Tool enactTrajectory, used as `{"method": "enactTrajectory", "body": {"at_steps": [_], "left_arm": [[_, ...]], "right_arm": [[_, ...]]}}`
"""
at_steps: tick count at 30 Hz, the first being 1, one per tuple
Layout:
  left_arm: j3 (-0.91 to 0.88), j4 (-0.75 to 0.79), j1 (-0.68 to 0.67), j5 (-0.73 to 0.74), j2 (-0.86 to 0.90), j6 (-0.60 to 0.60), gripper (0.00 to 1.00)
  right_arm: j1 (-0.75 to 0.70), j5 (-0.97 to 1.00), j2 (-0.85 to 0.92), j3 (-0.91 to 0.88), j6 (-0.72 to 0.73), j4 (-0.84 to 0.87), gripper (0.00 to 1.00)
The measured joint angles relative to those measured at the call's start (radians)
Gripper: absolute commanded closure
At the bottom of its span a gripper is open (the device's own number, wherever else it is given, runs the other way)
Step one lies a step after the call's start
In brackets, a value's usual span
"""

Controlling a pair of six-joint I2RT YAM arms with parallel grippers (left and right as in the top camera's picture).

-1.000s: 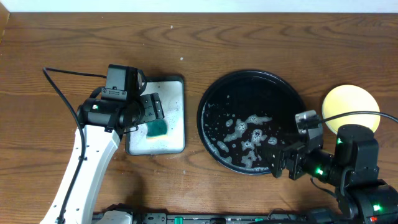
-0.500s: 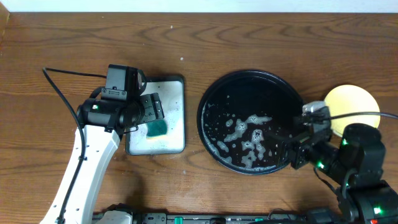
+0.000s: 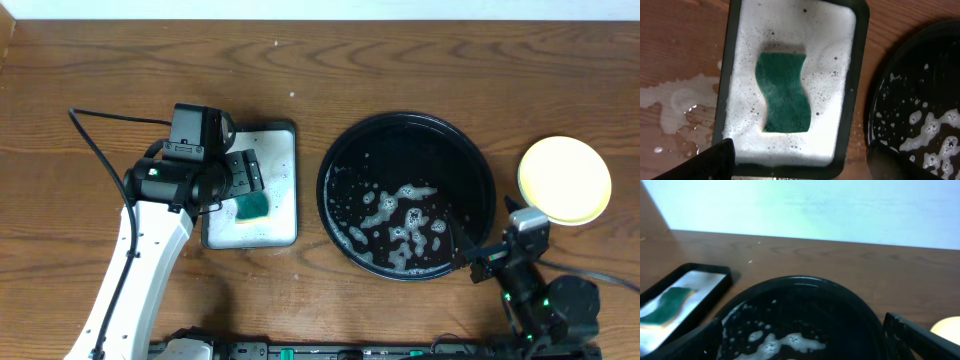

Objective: Clean dirty plates on tray and stack at the side

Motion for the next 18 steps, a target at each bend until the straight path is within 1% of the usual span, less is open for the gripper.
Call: {"method": "enactTrajectory", "body": {"at_steps": [5,12,18], "left_arm": [[0.000,0.000,0.000,0.000,0.000,0.000,0.16],[0.000,0.000,0.000,0.000,0.000,0.000,0.16],[0.000,0.000,0.000,0.000,0.000,0.000,0.16]], "right_arm": [[-0.014,0.007,-0.132,-0.134,0.000,0.071,0.01],[-0.014,0.011,-0.147,-0.296,-0.003,0.313,0.01],[-0.014,0.022,-0.148,-0.315,-0.016,0.340,0.01]]}}
